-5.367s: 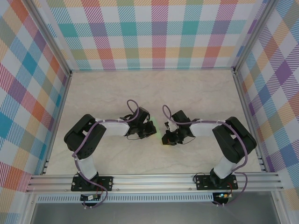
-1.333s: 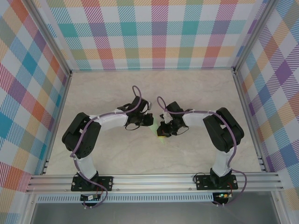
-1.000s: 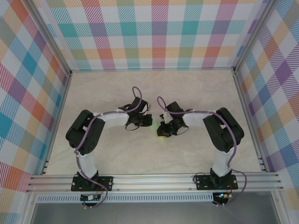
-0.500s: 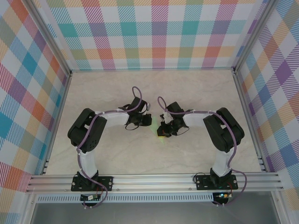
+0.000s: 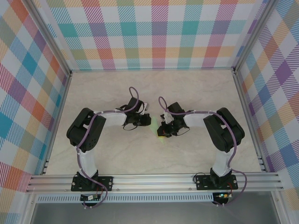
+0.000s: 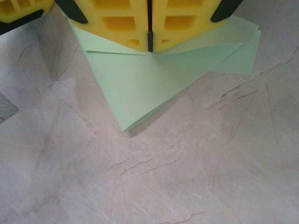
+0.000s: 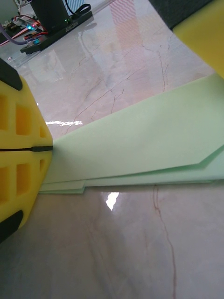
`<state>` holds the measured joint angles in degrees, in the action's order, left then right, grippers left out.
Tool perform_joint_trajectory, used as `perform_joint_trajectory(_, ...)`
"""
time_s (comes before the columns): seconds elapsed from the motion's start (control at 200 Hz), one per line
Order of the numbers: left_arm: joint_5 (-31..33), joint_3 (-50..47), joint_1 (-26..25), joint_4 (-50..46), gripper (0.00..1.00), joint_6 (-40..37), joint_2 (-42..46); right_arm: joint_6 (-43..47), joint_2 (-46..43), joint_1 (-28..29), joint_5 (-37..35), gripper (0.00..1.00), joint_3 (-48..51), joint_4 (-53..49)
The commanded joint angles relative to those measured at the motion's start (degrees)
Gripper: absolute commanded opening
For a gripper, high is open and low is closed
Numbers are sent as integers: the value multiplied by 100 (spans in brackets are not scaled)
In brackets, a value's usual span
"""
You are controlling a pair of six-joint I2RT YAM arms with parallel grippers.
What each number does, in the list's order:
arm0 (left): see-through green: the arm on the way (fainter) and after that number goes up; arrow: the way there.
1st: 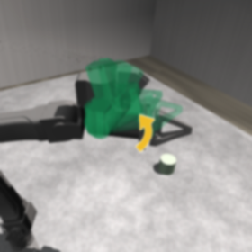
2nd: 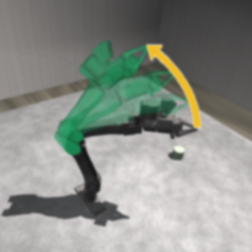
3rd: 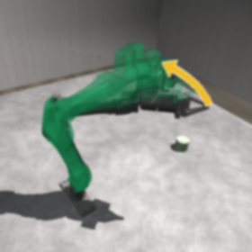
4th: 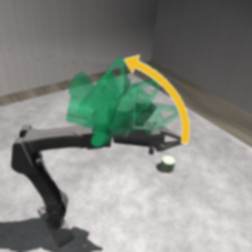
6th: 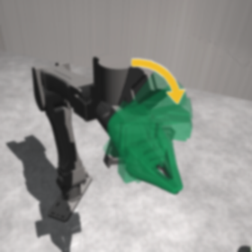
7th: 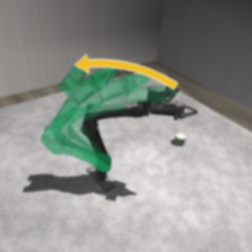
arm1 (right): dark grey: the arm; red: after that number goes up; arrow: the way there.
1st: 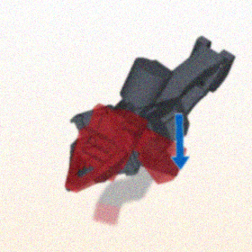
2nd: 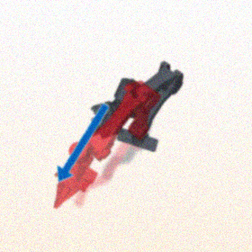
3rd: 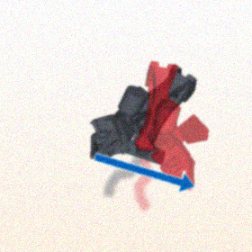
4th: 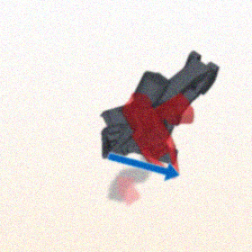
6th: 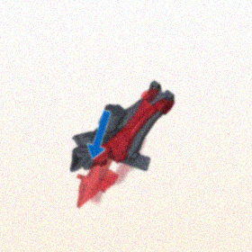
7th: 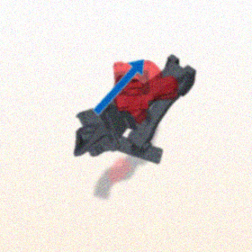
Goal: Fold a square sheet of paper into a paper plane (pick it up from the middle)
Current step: Fold the wing for the fifth time at the center of the table.
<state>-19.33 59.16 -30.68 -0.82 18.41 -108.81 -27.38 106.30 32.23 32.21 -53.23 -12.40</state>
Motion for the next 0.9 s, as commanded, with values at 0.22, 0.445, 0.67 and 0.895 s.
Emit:
perform_joint_trajectory(0.22,436,-223,352,149,9,25,-227,157,384,-59,-964,6,469,-971)
perform_joint_trajectory(0.445,-241,-231,99,369,11,310,286,136,389,-58,-892,6,419,-949)
perform_joint_trajectory(0.67,-391,-672,-285,921,12,752,605,110,418,-59,-856,6,423,-908)
perform_joint_trajectory(0.895,-384,-931,-638,1189,11,936,497,109,444,-59,-821,6,423,-871)
